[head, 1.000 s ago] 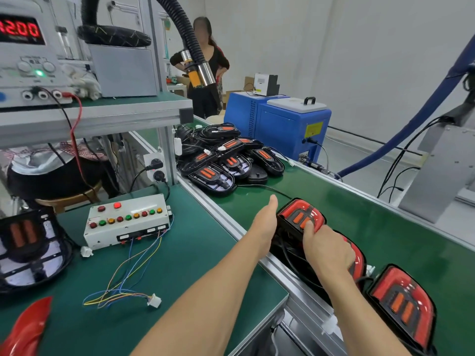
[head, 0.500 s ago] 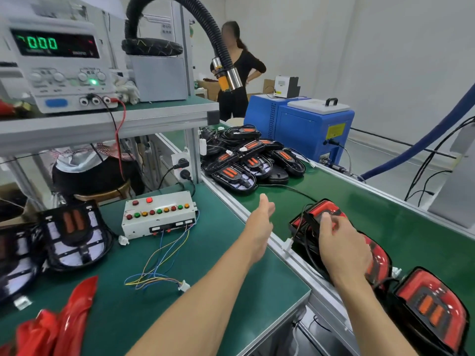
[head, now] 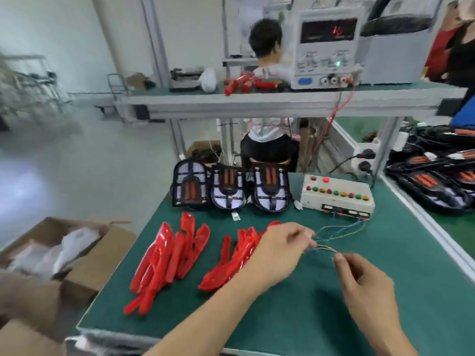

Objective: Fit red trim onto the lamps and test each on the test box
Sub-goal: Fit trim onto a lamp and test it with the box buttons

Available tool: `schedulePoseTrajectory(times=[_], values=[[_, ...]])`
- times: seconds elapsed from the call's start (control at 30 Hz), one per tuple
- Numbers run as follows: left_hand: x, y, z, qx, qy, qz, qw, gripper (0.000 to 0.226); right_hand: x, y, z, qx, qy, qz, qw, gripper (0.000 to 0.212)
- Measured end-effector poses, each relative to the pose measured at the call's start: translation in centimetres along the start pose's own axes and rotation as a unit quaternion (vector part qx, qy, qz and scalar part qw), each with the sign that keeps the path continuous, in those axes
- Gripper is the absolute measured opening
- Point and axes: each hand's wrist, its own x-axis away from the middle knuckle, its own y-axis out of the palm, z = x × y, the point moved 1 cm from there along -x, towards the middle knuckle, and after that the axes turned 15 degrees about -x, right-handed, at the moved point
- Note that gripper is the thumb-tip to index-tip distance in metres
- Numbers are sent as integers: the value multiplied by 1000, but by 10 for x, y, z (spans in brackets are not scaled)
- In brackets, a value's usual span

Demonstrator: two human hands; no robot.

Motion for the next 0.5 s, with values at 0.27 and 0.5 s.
schedulePoseTrajectory(times=[0.27, 0.5], values=[[50, -129, -77, -46, -86, 155, 983, 24, 38, 25, 8, 43, 33, 11, 998, 32], [7, -152, -101, -91, -180, 197, 959, 18, 42, 41, -10, 64, 35, 15, 997, 35]])
